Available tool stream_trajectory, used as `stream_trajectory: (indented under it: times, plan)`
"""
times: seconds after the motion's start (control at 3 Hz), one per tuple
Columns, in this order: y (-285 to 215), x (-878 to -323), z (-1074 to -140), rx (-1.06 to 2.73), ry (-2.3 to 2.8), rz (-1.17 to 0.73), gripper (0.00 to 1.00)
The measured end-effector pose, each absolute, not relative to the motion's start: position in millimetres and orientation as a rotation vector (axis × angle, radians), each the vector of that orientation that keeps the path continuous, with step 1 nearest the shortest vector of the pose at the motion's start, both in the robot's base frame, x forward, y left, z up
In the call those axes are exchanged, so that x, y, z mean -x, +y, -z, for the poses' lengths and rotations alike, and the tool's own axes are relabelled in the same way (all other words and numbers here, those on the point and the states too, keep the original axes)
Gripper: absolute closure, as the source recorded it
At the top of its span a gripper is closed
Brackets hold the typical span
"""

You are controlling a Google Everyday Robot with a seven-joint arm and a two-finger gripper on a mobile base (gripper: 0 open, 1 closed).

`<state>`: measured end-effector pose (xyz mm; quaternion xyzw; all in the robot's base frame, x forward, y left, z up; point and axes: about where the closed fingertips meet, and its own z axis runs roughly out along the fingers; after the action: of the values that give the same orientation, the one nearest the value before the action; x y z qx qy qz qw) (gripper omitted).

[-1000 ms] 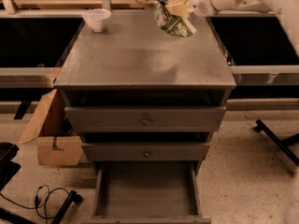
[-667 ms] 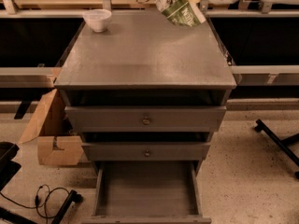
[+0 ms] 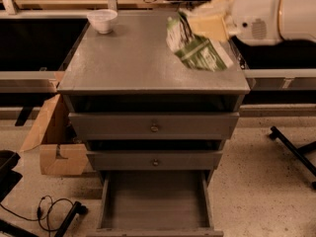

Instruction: Place green jalapeno chip bag into bottom drawer

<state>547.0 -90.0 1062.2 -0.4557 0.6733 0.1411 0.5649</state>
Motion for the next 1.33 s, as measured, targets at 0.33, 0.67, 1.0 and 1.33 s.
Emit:
stream_trajectory:
  times: [0.33, 0.67, 1.0, 1.33]
  plan:
    - [-117.8, -523.8, -974.3, 1.089, 1.808, -0.478, 1.0]
    - [-124.9, -500.4, -884.1, 1.068, 1.918, -0.657, 1.0]
    - [-124.8, -500.5, -884.5, 1.068, 1.917, -0.657, 1.0]
    - [-108.5, -508.0, -863.4, 1.037, 1.923, -0.695, 1.0]
